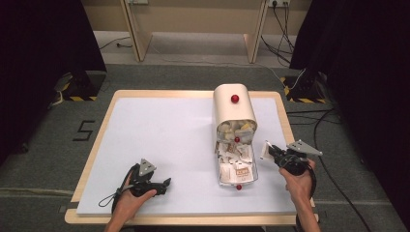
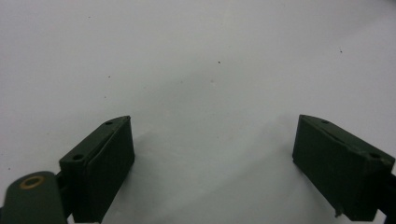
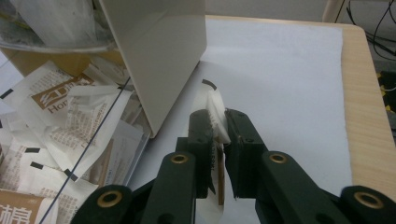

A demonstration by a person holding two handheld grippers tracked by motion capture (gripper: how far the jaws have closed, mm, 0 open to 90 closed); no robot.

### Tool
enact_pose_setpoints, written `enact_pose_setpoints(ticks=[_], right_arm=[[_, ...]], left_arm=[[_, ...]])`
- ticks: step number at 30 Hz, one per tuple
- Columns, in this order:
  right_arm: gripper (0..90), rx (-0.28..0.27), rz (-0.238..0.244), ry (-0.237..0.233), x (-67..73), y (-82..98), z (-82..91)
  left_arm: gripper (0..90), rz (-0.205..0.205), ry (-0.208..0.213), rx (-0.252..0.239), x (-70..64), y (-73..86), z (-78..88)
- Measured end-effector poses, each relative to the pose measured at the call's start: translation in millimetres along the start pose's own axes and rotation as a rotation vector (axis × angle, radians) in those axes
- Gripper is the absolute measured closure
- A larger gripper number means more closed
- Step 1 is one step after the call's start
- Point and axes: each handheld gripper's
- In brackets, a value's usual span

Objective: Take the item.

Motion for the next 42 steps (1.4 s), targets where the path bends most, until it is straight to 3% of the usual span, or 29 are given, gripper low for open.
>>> enact_pose_setpoints(ticks=[42], right_arm=[[78.4,0.094,-0.001,0.028,-5.4,16.0,-16.6]], left_arm=[[11.7,0.0,0.0,0.0,0.0,0.0,0.0]])
Point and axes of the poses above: each handheld gripper's, and its own axes: z roughly backward along the jaws, y roughly out of its underside, x roughly to its left, and after that the axes turned 4 degrees about z, right-handed
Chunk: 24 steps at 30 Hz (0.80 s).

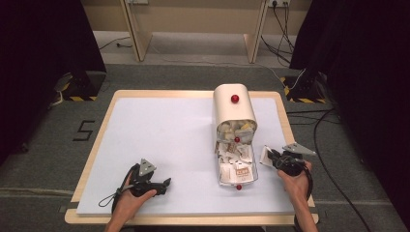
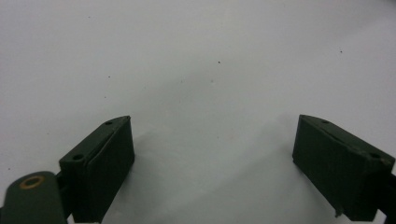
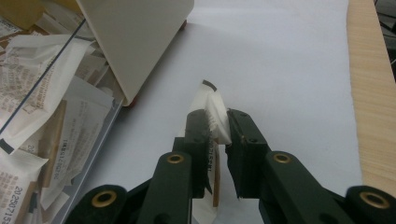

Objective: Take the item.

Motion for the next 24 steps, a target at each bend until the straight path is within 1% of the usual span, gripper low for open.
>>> enact_pose_setpoints(ticks=[3,4,7,8,9,10,11,12,14,18,22,24], right_arm=[[75.4,0.006,0.001,0.006,-0.3,0.4,-0.5],[73.3,0.01,-0.005,0.008,-0.1,0.6,-0.7],[63.1,0.014,-0.015,0.024,-0.2,0.4,-1.1],[61.4,0.013,-0.02,0.031,0.6,-0.4,-0.7],[59.4,0.011,-0.011,0.037,0.5,-1.4,-0.1],[59.4,0.011,-0.011,0.037,0.5,-1.4,-0.1],[55.4,0.006,-0.01,0.052,2.4,-3.3,1.3],[54.0,0.007,-0.018,0.052,3.2,-4.1,2.0],[52.7,-0.002,-0.016,0.05,3.1,-5.0,2.3],[51.1,-0.002,-0.02,0.053,3.4,-5.3,2.6],[49.1,-0.007,-0.03,0.051,2.7,-5.9,3.5],[46.3,-0.005,-0.042,0.05,3.2,-6.2,3.9]], left_arm=[[11.7,0.0,0.0,0.0,0.0,0.0,0.0],[11.7,0.0,0.0,0.0,0.0,0.0,0.0],[11.7,0.0,0.0,0.0,0.0,0.0,0.0],[11.7,0.0,0.0,0.0,0.0,0.0,0.0],[11.7,0.0,0.0,0.0,0.0,0.0,0.0],[11.7,0.0,0.0,0.0,0.0,0.0,0.0],[11.7,0.0,0.0,0.0,0.0,0.0,0.0],[11.7,0.0,0.0,0.0,0.0,0.0,0.0],[11.7,0.0,0.0,0.0,0.0,0.0,0.0],[11.7,0.0,0.0,0.0,0.0,0.0,0.0],[11.7,0.0,0.0,0.0,0.0,0.0,0.0],[11.7,0.0,0.0,0.0,0.0,0.0,0.0]])
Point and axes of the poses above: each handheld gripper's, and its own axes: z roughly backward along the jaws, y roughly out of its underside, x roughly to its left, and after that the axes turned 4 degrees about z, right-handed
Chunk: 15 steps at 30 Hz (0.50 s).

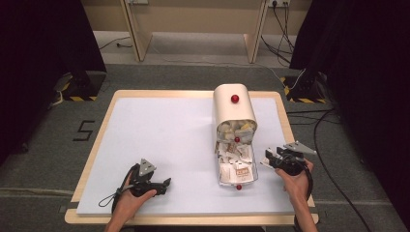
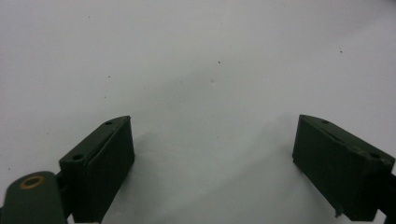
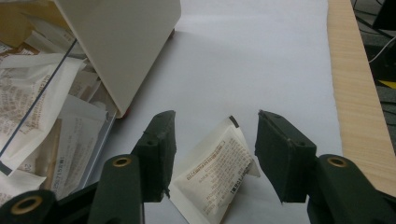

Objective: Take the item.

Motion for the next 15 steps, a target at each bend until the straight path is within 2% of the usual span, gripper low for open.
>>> enact_pose_setpoints(ticks=[6,15], right_arm=[[40.3,0.0,-0.017,-0.002,-0.3,-0.7,-0.1],[24.9,-0.02,-0.042,0.005,0.9,-4.1,6.2]], left_arm=[[11.7,0.0,0.0,0.0,0.0,0.0,0.0],[11.7,0.0,0.0,0.0,0.0,0.0,0.0]])
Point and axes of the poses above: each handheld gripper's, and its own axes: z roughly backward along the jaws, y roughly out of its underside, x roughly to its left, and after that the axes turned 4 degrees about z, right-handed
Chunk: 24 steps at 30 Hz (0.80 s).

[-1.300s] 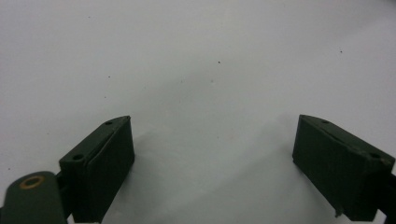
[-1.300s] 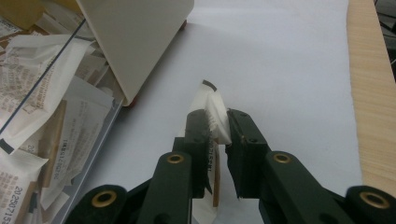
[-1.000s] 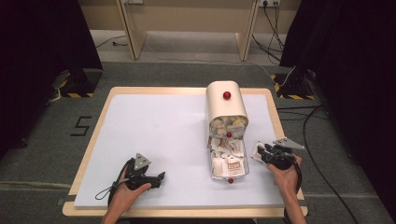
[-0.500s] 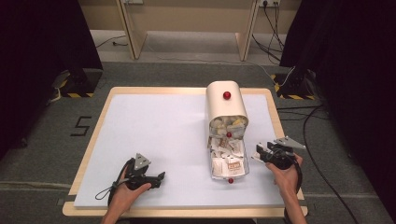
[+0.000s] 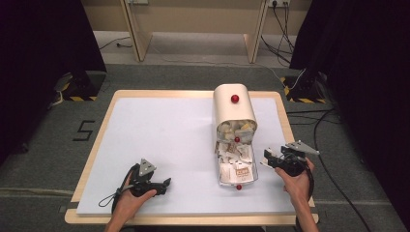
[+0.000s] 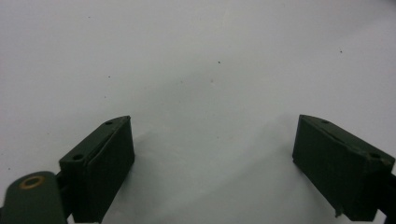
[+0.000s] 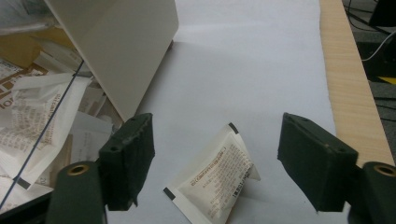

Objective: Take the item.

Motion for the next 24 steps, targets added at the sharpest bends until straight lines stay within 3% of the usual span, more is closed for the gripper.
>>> enact_pose_setpoints(ticks=[4,11,24], right_arm=[[22.2,0.004,-0.014,-0.011,2.1,1.3,0.9],[21.8,0.003,0.019,-0.02,5.0,3.1,2.9],[22.1,0.003,0.018,-0.033,7.8,7.6,8.1]], left_arm=[[11.7,0.0,0.0,0.0,0.0,0.0,0.0],[11.7,0.0,0.0,0.0,0.0,0.0,0.0],[11.7,0.0,0.0,0.0,0.0,0.0,0.0]])
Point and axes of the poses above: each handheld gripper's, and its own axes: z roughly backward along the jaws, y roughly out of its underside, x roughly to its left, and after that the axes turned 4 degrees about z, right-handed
